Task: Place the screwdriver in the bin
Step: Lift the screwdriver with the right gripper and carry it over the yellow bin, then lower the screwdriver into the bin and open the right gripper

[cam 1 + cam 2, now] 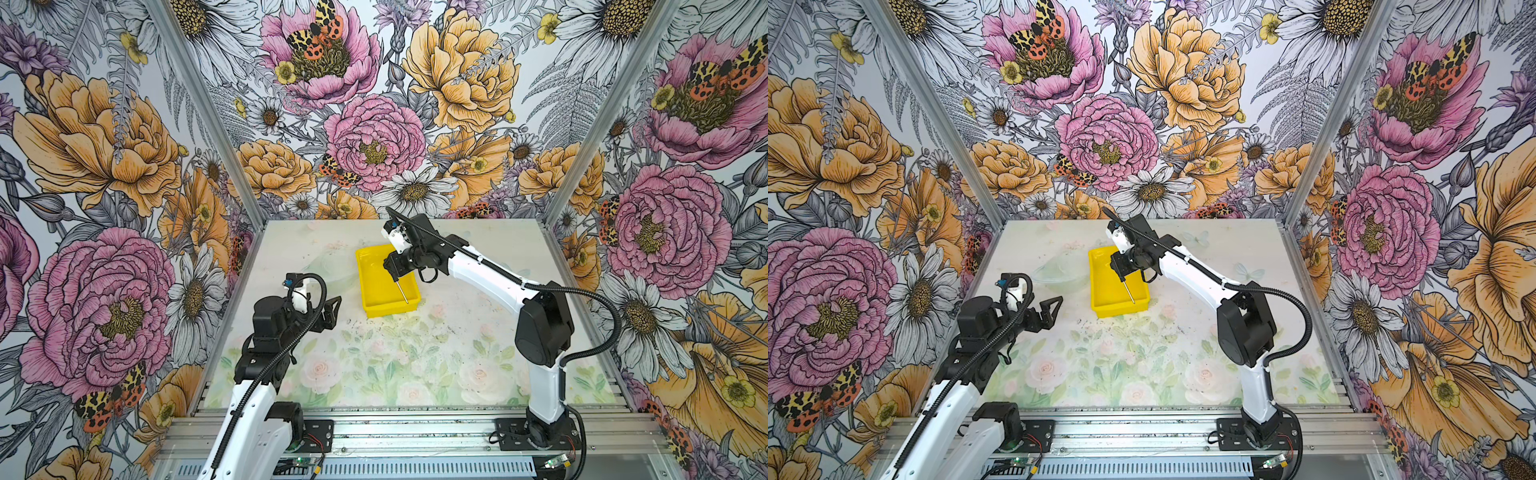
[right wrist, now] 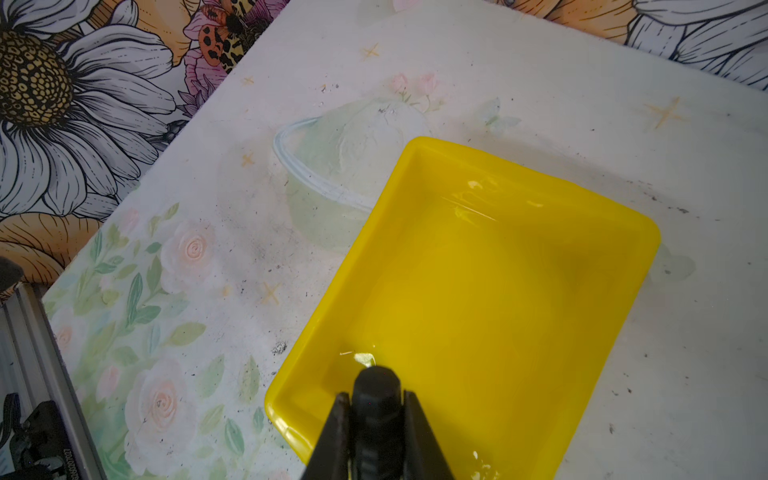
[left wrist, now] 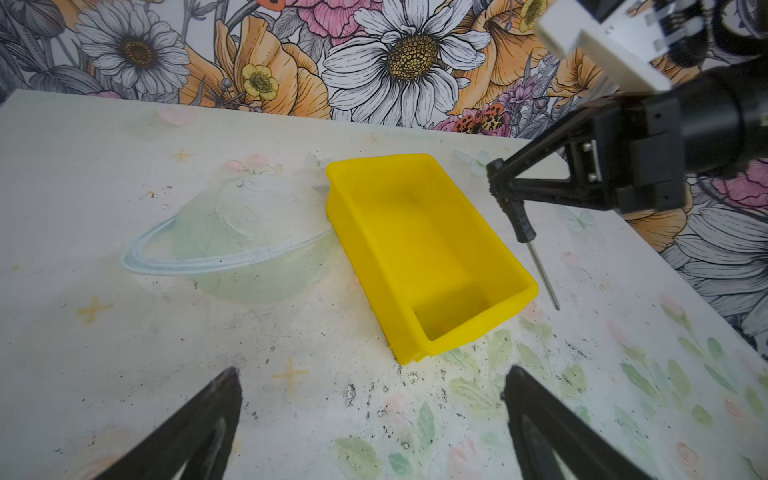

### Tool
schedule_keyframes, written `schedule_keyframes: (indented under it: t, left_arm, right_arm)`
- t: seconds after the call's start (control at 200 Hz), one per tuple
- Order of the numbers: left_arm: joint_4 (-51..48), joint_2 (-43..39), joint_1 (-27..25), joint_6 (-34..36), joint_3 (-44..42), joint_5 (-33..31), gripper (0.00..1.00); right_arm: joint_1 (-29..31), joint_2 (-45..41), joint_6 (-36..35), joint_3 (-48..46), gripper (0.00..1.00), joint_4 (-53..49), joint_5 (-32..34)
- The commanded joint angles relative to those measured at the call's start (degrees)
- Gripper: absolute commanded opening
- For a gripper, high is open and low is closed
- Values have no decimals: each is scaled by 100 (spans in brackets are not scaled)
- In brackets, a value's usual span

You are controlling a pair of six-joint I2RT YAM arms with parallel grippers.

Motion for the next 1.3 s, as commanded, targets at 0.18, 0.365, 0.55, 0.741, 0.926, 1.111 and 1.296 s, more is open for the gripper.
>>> schedule_keyframes:
  t: [0.18, 0.365, 0.55, 0.741, 0.926, 1.111, 1.296]
  left_arm:
    - [324, 44, -165, 334, 91, 1121, 99]
    - [306, 116, -292, 394, 83, 1111, 99]
    - [298, 253, -407, 484, 112, 1089, 99]
    - [399, 381, -593, 492, 76, 1013, 99]
    - [453, 460, -707, 511, 47, 886, 98]
    - [426, 327, -819, 696, 65, 358, 99]
    - [381, 127, -848, 805, 23, -192, 99]
  right_arm:
    - [-179, 1091, 620, 1442, 0, 37, -179]
    - [-269, 1689, 864, 2048, 0, 36, -181]
    - [-283, 2025, 1045, 2135, 0, 45, -161]
    - [-287, 2360, 1165, 2333, 0, 46, -174]
    - [-282, 2595, 1266, 2426, 0, 37, -127]
    - [-287, 2681, 1275, 2414, 5, 37, -41]
    - [-281, 2695, 1284, 2400, 16, 37, 51]
